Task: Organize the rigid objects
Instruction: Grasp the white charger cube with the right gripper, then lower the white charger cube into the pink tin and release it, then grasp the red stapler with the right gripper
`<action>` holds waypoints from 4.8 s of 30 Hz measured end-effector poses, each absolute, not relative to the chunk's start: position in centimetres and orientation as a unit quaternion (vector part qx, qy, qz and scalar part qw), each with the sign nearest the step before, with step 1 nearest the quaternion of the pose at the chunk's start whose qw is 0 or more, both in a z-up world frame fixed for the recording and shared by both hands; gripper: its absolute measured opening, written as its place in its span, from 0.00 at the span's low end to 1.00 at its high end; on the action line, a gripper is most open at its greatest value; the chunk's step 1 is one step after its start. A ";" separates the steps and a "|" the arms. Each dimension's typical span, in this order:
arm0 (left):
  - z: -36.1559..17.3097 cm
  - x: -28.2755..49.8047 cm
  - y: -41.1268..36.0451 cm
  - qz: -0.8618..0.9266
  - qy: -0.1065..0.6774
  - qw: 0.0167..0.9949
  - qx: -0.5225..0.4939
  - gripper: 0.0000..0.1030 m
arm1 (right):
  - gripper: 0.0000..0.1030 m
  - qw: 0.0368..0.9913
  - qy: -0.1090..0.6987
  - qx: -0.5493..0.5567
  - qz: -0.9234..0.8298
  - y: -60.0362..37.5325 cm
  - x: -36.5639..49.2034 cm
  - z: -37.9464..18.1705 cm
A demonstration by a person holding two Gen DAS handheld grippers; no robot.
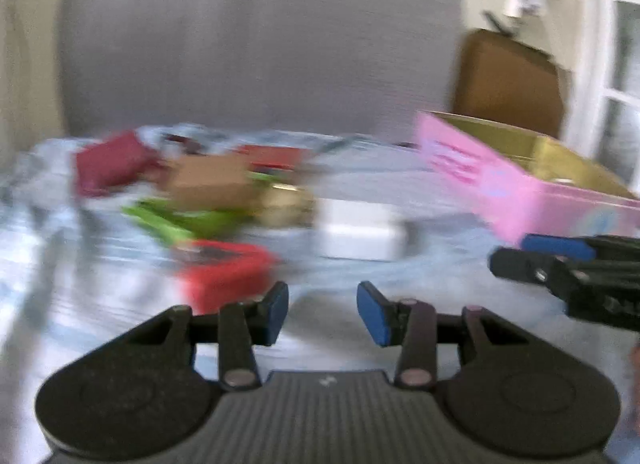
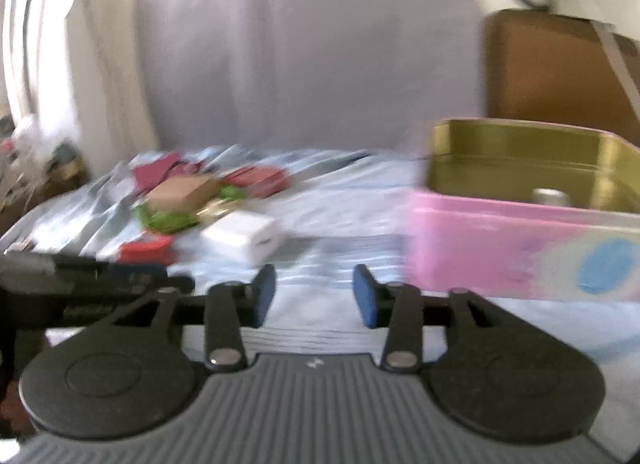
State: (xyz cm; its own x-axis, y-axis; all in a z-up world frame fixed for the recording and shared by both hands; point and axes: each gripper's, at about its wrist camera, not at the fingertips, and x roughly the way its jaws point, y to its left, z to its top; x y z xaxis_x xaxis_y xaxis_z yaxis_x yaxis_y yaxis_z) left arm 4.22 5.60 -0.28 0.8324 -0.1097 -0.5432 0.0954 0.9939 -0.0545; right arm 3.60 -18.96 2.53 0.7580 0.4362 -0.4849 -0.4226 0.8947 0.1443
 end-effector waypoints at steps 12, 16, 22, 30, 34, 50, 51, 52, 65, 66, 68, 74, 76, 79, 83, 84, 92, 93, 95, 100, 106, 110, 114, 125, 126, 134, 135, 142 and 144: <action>-0.7 4.9 9.6 -0.072 0.286 0.949 -0.111 0.38 | 0.85 0.903 0.285 -0.095 0.308 -11.2 11.9 2.5; -0.8 4.9 9.3 -0.071 0.287 0.949 -0.111 0.38 | 0.80 0.864 0.342 -0.074 0.362 -10.8 13.7 0.8; -0.8 4.9 9.3 -0.070 0.287 0.949 -0.108 0.40 | 0.70 0.877 0.328 -0.114 0.332 -11.4 10.4 1.2; -0.5 4.8 4.6 -0.105 0.307 0.946 -0.014 0.55 | 0.70 0.906 0.331 -0.098 0.244 -21.7 4.3 1.7; -0.2 4.8 -1.0 -0.204 0.322 0.924 -0.004 0.55 | 0.70 0.932 0.322 -0.053 0.156 -28.0 0.7 1.6; 0.1 6.4 -18.2 -0.427 0.401 0.810 -0.029 0.43 | 0.89 0.967 0.250 -0.024 0.041 -34.4 -6.8 0.1; 0.0 6.5 -18.3 -0.428 0.403 0.808 -0.035 0.41 | 0.83 0.968 0.248 -0.019 0.043 -34.5 -6.8 0.1; -0.1 6.5 -18.5 -0.430 0.404 0.807 -0.039 0.40 | 0.80 0.968 0.247 -0.016 0.045 -34.5 -6.8 0.1; 6.1 7.3 -19.1 -0.437 0.318 0.841 -0.031 0.39 | 0.65 0.987 0.149 -0.056 0.018 -33.8 -5.0 4.2; 6.8 8.0 -19.4 -0.433 0.306 0.848 -0.027 0.40 | 0.65 0.988 0.143 -0.059 0.018 -33.9 -4.0 4.8; 7.8 9.7 -19.9 -0.423 0.288 0.859 -0.025 0.40 | 0.65 0.989 0.132 -0.056 0.022 -34.3 -1.6 5.8; 7.4 16.3 -21.6 -0.376 0.305 0.874 -0.037 0.40 | 0.65 0.984 0.169 -0.025 0.047 -35.2 5.9 6.0; 6.5 18.2 -21.7 -0.363 0.325 0.872 -0.052 0.40 | 0.65 0.980 0.191 -0.022 0.053 -35.3 7.9 5.4; 5.4 20.1 -22.1 -0.349 0.339 0.871 -0.068 0.42 | 0.66 0.976 0.209 -0.025 0.051 -35.1 9.7 4.3; 4.7 20.6 -22.3 -0.340 0.353 0.869 -0.069 0.43 | 0.67 0.977 0.210 -0.009 0.044 -35.3 10.4 4.1; 5.0 20.1 -22.1 -0.343 0.345 0.871 -0.070 0.43 | 0.66 0.978 0.203 -0.010 0.041 -35.2 10.0 4.2; 7.8 13.0 -16.5 -0.372 0.282 0.880 -0.080 0.42 | 0.66 0.991 0.126 0.013 0.054 -33.5 2.5 5.8; 7.7 11.4 -15.3 -0.372 0.276 0.883 -0.073 0.43 | 0.66 0.991 0.118 0.016 0.059 -33.0 1.5 5.8; 7.5 9.0 -13.2 -0.373 0.266 0.887 -0.066 0.44 | 0.66 0.991 0.114 0.020 0.071 -32.0 -0.2 5.6; 5.0 3.7 -6.0 -0.321 0.270 0.906 -0.051 0.45 | 0.66 0.980 0.160 0.017 0.120 -28.7 -1.1 4.4; 1.9 1.0 4.9 -0.195 0.294 0.930 -0.105 0.45 | 0.65 0.956 0.212 -0.017 0.204 -22.7 0.0 3.9; 1.5 0.4 11.4 -0.087 0.272 0.950 -0.126 0.45 | 0.65 0.934 0.229 -0.031 0.274 -17.4 1.3 4.1; 0.7 0.3 16.5 -0.008 0.252 0.952 -0.176 0.47 | 0.66 0.906 0.266 -0.039 0.327 -11.2 3.0 3.4; -1.0 0.0 19.3 -0.020 0.247 0.938 -0.243 0.48 | 0.61 0.878 0.336 -0.039 0.340 -3.5 7.6 0.9; -1.0 0.0 19.3 -0.023 0.247 0.938 -0.242 0.48 | 0.57 0.877 0.338 -0.033 0.340 -3.7 7.6 1.0; -1.3 0.0 19.2 -0.024 0.248 0.937 -0.244 0.49 | 0.56 0.881 0.330 -0.027 0.337 -6.9 6.7 0.9; -1.3 0.0 19.1 -0.025 0.249 0.937 -0.242 0.50 | 0.57 0.881 0.330 -0.029 0.338 -7.4 6.4 1.0; -0.9 0.2 18.3 -0.019 0.258 0.942 -0.213 0.55 | 0.57 0.876 0.328 -0.048 0.350 -12.0 3.4 1.0; -0.8 0.3 17.7 -0.016 0.262 0.944 -0.199 0.57 | 0.57 0.880 0.323 -0.057 0.344 -13.6 2.3 0.9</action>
